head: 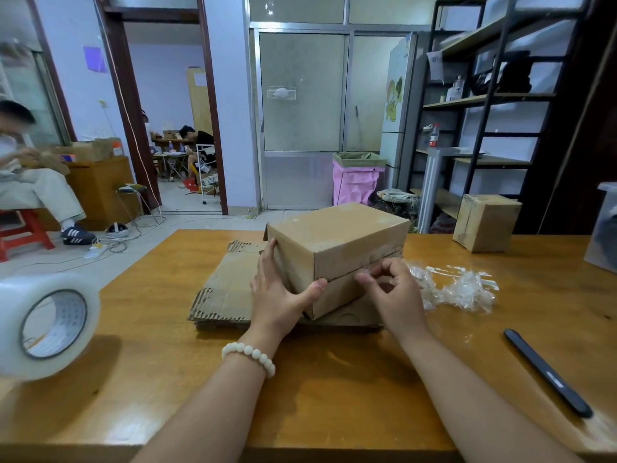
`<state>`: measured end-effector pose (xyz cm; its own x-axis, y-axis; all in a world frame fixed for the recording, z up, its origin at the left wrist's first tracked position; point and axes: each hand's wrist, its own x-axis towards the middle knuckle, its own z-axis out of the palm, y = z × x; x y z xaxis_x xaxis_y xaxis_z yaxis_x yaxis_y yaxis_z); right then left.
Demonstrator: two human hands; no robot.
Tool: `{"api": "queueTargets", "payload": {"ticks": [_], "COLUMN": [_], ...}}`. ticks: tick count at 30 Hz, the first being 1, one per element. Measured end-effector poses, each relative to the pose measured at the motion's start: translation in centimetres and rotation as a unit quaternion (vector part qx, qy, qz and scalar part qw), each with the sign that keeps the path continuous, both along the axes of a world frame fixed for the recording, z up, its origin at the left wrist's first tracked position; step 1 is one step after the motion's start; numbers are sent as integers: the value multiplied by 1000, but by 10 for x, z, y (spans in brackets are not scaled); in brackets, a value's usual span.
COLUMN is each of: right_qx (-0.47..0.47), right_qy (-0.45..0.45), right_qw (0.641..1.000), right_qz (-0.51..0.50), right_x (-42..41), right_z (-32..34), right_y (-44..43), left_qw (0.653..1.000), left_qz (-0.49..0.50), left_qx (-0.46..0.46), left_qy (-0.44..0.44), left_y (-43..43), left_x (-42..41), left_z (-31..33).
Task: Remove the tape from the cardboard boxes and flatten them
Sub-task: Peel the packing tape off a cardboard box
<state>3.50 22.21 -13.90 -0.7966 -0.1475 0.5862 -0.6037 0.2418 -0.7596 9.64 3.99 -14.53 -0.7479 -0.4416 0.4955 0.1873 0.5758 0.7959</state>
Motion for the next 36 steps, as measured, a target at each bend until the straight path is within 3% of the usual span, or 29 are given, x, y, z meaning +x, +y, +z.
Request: {"api": "queueTargets", "payload": {"ticks": [4, 11, 15, 22, 28, 36], "right_qx": [0, 16, 1, 12, 8, 49], "right_qy": [16, 60, 36, 35, 28, -4], "right_qw": [999, 997, 999, 998, 1000, 997], "right_qz": [33, -53, -23, -56, 2, -54], "right_x": [0, -4, -1, 1, 2, -2], "right_z": [0, -4, -4, -1, -2, -4], "right_y": [3, 1, 0, -2, -2, -3], "left_qw": [1000, 1000, 997, 966, 959, 956], "left_qz": [-5, -21, -40, -27, -19, -1], "left_qx": [11, 9, -32, -177, -191, -190], "left_qy": [1, 20, 64, 189, 207, 224], "left_y": [0, -1, -1, -3, -4, -1], "left_x": [-1, 0, 0, -12, -16, -19], "left_z": [0, -2, -4, -9, -12, -10]}}
